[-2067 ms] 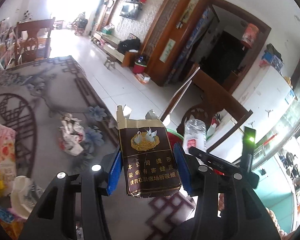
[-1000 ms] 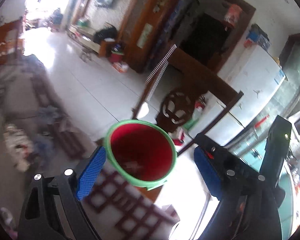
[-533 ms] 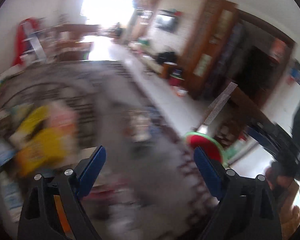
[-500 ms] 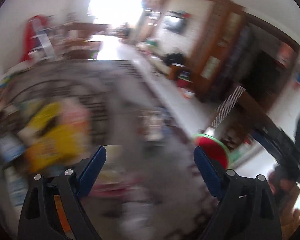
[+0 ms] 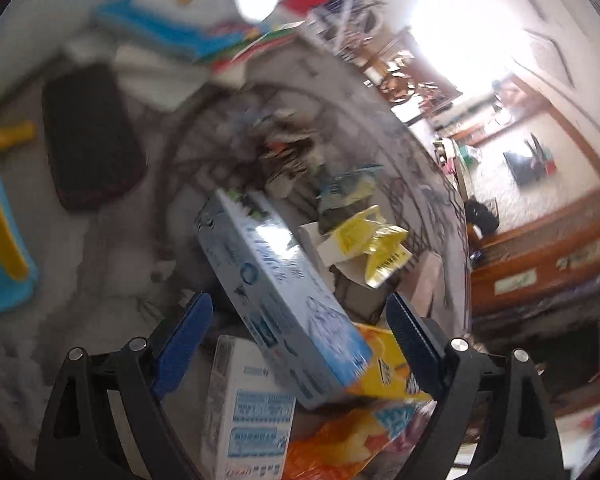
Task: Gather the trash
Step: 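Move both tools back to the table toward the toothpaste box, then grasp the white toothpaste box with the left tool while the right tool grasps the yellow juice carton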
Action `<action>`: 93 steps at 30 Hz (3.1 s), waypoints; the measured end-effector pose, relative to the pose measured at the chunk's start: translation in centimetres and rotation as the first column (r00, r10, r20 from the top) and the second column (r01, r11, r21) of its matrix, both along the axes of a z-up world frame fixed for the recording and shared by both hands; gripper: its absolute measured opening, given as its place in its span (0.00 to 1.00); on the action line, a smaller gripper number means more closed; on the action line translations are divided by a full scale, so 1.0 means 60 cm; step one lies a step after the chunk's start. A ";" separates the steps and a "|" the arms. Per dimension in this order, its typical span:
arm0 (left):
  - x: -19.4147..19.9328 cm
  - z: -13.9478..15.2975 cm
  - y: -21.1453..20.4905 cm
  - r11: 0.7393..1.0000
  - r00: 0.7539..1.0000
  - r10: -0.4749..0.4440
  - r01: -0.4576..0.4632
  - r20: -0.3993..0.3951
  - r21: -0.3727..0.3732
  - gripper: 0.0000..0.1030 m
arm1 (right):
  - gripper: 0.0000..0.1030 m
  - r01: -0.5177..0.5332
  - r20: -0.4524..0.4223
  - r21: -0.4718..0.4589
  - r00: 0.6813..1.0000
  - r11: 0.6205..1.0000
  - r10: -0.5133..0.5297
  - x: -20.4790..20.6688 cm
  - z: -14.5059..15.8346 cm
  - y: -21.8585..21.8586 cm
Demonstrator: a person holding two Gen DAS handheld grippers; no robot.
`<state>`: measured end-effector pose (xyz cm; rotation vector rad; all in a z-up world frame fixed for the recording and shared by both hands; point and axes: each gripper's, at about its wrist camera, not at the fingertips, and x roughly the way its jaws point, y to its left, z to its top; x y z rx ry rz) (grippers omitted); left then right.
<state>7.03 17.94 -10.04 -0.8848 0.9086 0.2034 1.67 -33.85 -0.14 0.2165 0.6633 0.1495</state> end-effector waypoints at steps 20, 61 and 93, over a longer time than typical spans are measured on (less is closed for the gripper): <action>0.034 -0.016 -0.016 0.998 0.995 -0.037 0.041 0.090 -0.047 0.00 | 0.84 -0.022 -0.006 -0.008 1.000 1.000 0.022 0.001 -0.008 0.005; -0.070 0.036 -0.055 0.990 0.985 -0.084 0.065 0.150 0.121 0.51 | 0.84 -0.671 -0.264 -0.432 0.733 0.603 0.626 0.088 0.002 0.396; -0.036 0.014 -0.090 0.978 0.983 -0.167 0.154 0.082 0.144 0.56 | 0.57 -0.882 -0.718 -0.360 0.469 0.303 0.514 0.136 -0.114 0.488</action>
